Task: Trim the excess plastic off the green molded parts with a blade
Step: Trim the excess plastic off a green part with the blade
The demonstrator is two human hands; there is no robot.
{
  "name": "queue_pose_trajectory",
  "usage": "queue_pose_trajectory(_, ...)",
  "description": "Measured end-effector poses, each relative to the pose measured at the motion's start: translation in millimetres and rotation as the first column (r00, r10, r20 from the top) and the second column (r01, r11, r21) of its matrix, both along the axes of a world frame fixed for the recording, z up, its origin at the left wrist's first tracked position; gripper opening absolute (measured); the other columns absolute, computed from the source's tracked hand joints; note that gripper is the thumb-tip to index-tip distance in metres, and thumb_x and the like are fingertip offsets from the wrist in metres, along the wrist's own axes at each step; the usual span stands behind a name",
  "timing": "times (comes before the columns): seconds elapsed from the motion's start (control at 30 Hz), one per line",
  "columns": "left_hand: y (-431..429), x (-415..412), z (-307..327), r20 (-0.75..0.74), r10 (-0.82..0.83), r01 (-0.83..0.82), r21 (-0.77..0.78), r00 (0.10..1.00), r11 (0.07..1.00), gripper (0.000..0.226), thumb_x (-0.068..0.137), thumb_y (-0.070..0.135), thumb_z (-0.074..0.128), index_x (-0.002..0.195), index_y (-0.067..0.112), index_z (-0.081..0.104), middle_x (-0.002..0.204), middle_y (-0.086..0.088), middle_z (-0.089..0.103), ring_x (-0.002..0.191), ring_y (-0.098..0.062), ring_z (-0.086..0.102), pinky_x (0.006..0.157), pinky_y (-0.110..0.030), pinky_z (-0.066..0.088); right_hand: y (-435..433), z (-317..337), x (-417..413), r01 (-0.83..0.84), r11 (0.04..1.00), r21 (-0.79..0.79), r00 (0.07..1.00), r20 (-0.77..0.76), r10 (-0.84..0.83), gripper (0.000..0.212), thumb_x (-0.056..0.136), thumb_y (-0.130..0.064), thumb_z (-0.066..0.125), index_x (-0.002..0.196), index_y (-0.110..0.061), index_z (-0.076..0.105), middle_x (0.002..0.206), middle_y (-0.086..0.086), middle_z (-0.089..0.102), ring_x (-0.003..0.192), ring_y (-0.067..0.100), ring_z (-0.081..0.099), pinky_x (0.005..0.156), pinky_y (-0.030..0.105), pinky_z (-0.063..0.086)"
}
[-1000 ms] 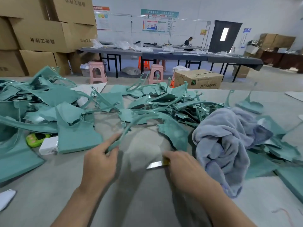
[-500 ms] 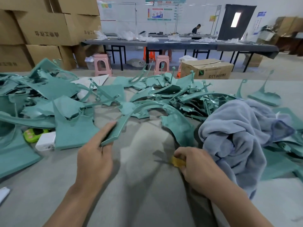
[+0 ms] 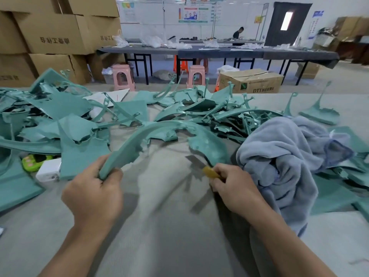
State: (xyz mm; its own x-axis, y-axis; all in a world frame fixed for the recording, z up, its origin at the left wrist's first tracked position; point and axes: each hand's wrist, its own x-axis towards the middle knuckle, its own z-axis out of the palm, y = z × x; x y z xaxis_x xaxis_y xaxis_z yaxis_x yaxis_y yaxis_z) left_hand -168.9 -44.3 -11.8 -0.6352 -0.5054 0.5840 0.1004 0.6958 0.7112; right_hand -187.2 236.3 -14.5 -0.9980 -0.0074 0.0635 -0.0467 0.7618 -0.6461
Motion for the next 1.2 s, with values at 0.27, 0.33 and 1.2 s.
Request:
queue_pose_trajectory(0.27,-25,-12,-1,0.066,0.028,-0.036,0.136,0.997,0.990,0.023,0.058,0.026,0.063,0.078,0.038,0.062,0.064,-0.008,0.062,0.066,-0.041,0.056,0.059,-0.050,0.050,6,-14,-18,-0.053,0.981,-0.184,0.998,-0.053,0.044,0.020,0.099,-0.029,0.064,0.081,-0.023,0.065,0.165,-0.008,0.031,0.154,0.013,0.021,0.117,0.031,0.022)
queue_pose_trajectory(0.33,-25,-15,-5,0.083,0.012,-0.027,0.185,0.997,0.982,0.019,0.059,0.024,0.064,0.077,0.018,0.061,0.064,-0.015,0.060,0.066,-0.043,0.056,0.057,-0.048,0.049,3,-14,-14,-0.113,0.967,-0.227,0.993,-0.060,0.102,0.015,0.100,-0.029,0.064,0.086,-0.026,0.068,0.162,-0.010,0.037,0.153,0.010,0.025,0.120,0.032,0.025)
queue_pose_trajectory(1.2,-5,-11,-22,-0.031,-0.308,0.310,0.081,0.951,0.947,0.005,0.091,0.024,0.074,0.093,0.019,0.075,0.057,0.015,0.056,0.045,0.009,0.043,0.044,-0.004,0.030,2,-14,-4,0.241,0.784,-0.573,0.903,-0.165,-0.397,0.036,0.099,-0.030,0.060,0.068,-0.018,0.073,0.070,-0.012,0.075,0.057,0.004,0.062,0.053,0.012,0.044)
